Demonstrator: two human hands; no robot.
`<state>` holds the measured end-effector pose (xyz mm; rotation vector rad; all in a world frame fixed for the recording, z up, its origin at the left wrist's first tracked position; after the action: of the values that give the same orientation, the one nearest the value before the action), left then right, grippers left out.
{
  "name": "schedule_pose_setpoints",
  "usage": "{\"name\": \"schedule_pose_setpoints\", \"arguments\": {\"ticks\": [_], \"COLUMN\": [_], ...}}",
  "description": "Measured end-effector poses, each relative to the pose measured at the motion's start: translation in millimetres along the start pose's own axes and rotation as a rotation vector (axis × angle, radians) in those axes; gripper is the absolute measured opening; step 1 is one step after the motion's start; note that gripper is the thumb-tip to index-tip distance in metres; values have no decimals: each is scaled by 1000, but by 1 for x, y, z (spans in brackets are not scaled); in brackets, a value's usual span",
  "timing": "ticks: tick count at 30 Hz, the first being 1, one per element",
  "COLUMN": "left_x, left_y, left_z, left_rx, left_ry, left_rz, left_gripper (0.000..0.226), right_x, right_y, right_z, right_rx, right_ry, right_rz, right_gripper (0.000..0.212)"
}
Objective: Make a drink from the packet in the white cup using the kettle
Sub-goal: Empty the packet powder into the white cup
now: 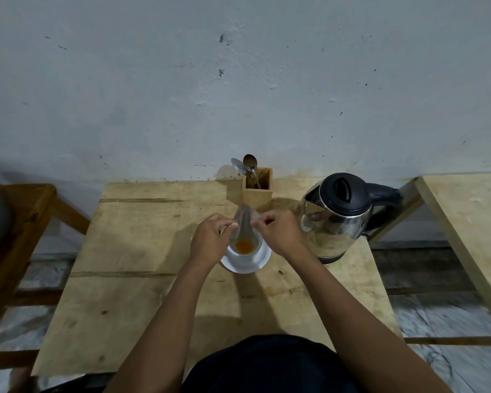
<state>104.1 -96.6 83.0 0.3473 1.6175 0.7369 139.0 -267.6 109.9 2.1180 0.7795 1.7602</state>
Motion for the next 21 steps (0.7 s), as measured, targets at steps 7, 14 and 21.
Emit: {"name": "schedule_pose_setpoints", "arguments": {"ticks": [7,14,21], "left_x": [1,5,11], "left_y": [5,-10,1], "left_z": [-10,-33,-28], "left_rx": [-56,155,-38], "left_ry": [192,472,535], "left_rz": [-257,-457,-609], "left_gripper": [31,35,13], "right_x": [-20,-32,-24], "right_y": [0,-32,-53], "right_z": [-10,-36,-54], "right_rx": [-100,31,209], "right_ry": [-83,-381,-326], "right_rz": [262,808,734], "right_gripper": [15,23,16]}}
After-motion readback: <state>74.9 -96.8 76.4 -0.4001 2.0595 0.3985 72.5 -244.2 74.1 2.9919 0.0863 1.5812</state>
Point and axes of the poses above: each hand's wrist, its own z-axis towards the middle knuckle, its own y-axis out of the back of the hand, x = y × z, the point moved 5 cm from there along z, towards the middle knuckle
